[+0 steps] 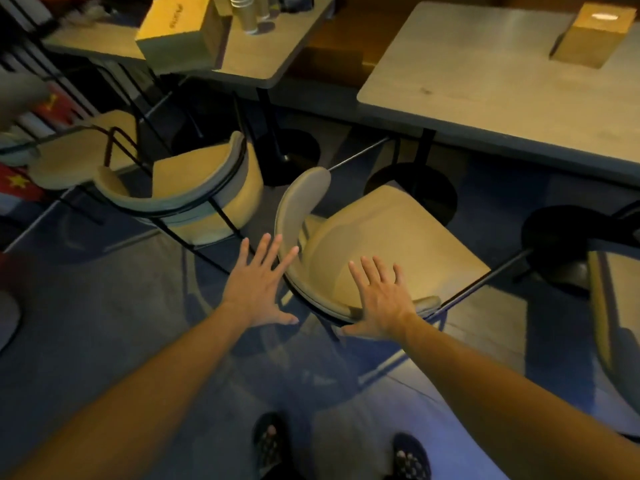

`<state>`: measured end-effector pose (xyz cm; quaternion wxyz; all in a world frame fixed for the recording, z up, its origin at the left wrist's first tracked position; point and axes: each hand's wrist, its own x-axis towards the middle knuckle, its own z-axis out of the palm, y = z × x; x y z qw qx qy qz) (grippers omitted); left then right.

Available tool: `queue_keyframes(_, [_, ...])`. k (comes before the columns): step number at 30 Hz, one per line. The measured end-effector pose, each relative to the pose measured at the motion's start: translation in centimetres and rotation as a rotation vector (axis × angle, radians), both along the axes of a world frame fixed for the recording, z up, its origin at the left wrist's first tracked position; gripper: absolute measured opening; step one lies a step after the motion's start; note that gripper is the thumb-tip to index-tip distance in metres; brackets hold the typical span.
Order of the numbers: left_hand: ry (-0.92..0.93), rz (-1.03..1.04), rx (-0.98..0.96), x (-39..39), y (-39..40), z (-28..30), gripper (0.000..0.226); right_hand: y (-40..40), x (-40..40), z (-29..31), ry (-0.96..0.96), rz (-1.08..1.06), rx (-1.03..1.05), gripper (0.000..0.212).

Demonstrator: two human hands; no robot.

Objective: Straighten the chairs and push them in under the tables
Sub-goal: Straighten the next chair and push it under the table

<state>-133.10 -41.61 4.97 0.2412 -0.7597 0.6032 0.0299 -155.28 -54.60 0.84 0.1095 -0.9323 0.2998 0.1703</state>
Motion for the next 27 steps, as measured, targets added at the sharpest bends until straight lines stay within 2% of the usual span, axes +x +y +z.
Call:
queue_keyframes(7, [0.064, -0.258, 0.087, 8.6, -3.7, -3.4, 0.138, 3.2, 6.8, -2.5, 0.111, -0.253, 0.113, 0.135])
queue_keyframes(10, [0.066, -0.373, 0.111, 10.7, -5.8, -4.4, 0.138, 4.4, 8.2, -3.1, 0.129, -0.362, 0.124, 0.128])
queue_keyframes(15, [0.106, -0.535, 0.168, 12.1, -9.3, -5.9, 0.134, 4.8, 9.0, -3.4, 0.193, -0.445, 0.067, 0.087])
queue_keyframes(20, [0.107, -0.721, 0.224, 12.7, -14.6, -6.7, 0.101, 5.5, 9.8, -3.3, 0.19, -0.537, 0.028, 0.041])
queue_keyframes(23, [0.106, -0.856, 0.279, 13.2, -15.6, -6.9, 0.097, 5.2, 9.5, -3.2, 0.175, -0.489, 0.051, 0.039])
queue_keyframes(27, [0.088, -0.859, 0.242, 13.3, -15.2, -7.1, 0.095, 4.8, 9.0, -3.1, 0.15, -0.433, 0.098, 0.044])
